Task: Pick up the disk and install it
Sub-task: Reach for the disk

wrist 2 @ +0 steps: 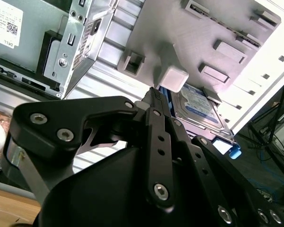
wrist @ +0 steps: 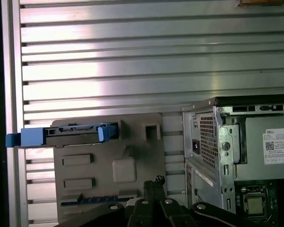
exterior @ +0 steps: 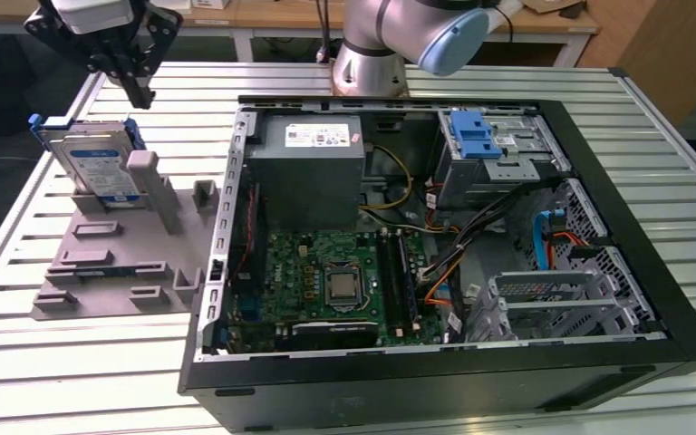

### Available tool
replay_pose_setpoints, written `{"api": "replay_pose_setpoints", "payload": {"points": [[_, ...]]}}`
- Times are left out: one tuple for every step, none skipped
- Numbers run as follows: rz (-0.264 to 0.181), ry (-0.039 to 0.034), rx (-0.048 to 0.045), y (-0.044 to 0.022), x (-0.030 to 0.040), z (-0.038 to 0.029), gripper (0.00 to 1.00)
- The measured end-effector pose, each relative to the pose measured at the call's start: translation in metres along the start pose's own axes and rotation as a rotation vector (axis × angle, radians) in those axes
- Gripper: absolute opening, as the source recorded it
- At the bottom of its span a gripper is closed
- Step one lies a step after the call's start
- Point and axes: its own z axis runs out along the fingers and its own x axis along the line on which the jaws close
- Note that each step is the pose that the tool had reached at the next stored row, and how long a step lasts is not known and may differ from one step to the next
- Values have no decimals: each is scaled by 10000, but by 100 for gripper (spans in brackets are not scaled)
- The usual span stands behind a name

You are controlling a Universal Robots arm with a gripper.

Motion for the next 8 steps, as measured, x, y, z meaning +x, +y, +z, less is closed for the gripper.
{"api": "replay_pose_setpoints", "payload": {"points": [[0,0,0,1,13,0,11],[-1,-1,-1,3,32,0,11],[-1,0,1,5,60,-1,11],[0,0,0,7,89,-1,11],[1,0,0,10,119,-1,11],[0,0,0,14,159,-1,11],[0,-1,0,20,200,-1,11],[-1,-1,0,28,243,-1,11]]}}
